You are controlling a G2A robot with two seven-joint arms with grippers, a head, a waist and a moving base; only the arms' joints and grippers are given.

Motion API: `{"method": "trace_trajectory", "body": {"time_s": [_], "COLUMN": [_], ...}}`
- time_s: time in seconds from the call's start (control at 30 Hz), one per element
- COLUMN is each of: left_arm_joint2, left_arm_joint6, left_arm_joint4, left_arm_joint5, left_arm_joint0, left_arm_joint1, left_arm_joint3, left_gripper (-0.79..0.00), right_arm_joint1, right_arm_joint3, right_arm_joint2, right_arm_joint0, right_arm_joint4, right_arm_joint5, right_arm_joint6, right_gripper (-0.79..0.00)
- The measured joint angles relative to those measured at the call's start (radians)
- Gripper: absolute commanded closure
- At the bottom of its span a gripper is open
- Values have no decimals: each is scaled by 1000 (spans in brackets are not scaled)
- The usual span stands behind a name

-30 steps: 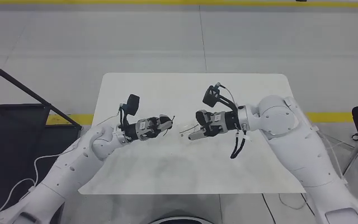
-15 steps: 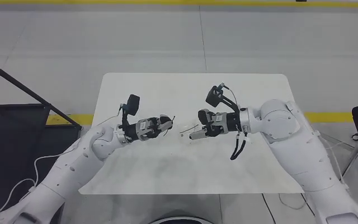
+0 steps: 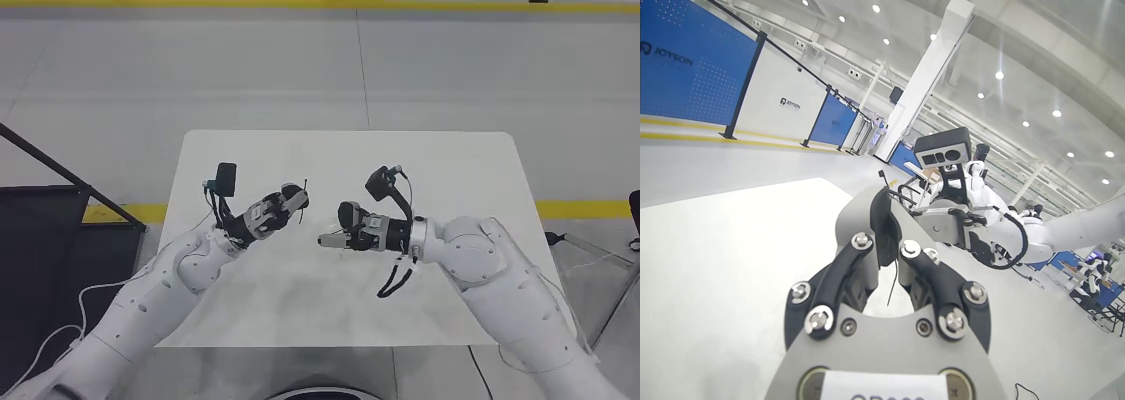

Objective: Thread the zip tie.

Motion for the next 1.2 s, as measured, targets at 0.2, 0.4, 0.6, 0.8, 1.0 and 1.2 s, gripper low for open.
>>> {"method": "trace_trajectory", "body": {"time_s": [0.2,0.4,0.6,0.8,1.0,1.2], "left_arm_joint2": [0,-12,-33,-48,-63,-77], "left_arm_joint6": [0,-15,11,5,-12,-28], "left_arm_joint4": [0,9,23,19,17,19], "left_arm_joint5": [0,48,47,30,20,17], "left_arm_joint0": [0,25,44,51,57,63], "left_arm_joint1": [0,-8,-22,-36,-48,-60], "left_arm_joint3": [0,-38,-43,-33,-26,-21], "left_gripper": [0,0,0,0,0,0], "right_arm_joint1": [0,-17,-41,-58,-74,-83], "right_arm_joint3": [-1,11,62,100,124,137], "right_arm_joint2": [0,-44,-88,-110,-131,-133], "right_arm_joint0": [-1,9,44,69,88,94], "right_arm_joint4": [0,7,8,13,6,6], "right_arm_joint5": [1,-12,-31,-31,-21,-25], "right_arm_joint6": [-1,-27,-65,-78,-87,-85], "right_gripper": [-785,-785,-622,-477,-342,-256]}}
